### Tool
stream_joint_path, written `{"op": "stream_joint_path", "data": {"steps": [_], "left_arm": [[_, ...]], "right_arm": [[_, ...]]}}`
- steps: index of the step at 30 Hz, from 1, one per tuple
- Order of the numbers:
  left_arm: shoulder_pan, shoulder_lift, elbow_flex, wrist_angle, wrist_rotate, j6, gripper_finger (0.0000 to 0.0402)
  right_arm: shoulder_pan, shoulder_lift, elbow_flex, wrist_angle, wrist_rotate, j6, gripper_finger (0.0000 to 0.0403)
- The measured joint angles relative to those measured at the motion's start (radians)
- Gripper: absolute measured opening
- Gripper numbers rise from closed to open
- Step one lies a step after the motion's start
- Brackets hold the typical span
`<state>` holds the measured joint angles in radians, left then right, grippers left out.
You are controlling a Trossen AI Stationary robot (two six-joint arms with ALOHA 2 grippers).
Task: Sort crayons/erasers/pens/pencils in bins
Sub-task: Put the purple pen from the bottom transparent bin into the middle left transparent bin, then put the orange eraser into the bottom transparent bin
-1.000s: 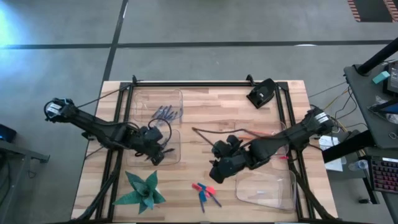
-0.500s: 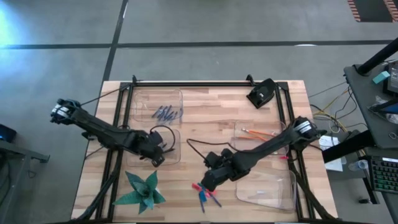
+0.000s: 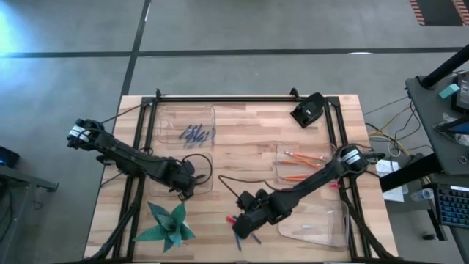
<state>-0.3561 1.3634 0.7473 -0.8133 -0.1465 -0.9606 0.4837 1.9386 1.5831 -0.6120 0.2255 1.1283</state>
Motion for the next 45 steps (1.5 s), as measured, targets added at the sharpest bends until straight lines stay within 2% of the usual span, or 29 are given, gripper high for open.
{"op": "stream_joint_path", "data": {"steps": [5, 15, 28, 32, 45], "left_arm": [[0.001, -0.006, 0.012, 0.016, 0.007, -0.002, 0.0037], [0.001, -0.021, 0.055, 0.020, 0.065, -0.005, 0.0114], [0.000, -0.110, 0.227, 0.020, 0.085, -0.003, 0.0117], [0.000, -0.144, 0.285, 0.032, 0.084, -0.004, 0.0118], [-0.019, -0.175, 0.450, 0.107, 0.002, 0.033, 0.0118]], "right_arm": [[0.010, 0.050, 0.026, 0.004, -0.023, -0.003, 0.0176], [0.009, 0.112, 0.075, 0.027, -0.042, -0.067, 0.0176], [0.005, 0.175, 0.139, 0.103, -0.010, -0.388, 0.0176], [0.005, 0.175, 0.135, 0.102, 0.028, -0.433, 0.0176], [-0.010, 0.266, 0.131, 0.126, 0.037, -0.512, 0.0174]]}}
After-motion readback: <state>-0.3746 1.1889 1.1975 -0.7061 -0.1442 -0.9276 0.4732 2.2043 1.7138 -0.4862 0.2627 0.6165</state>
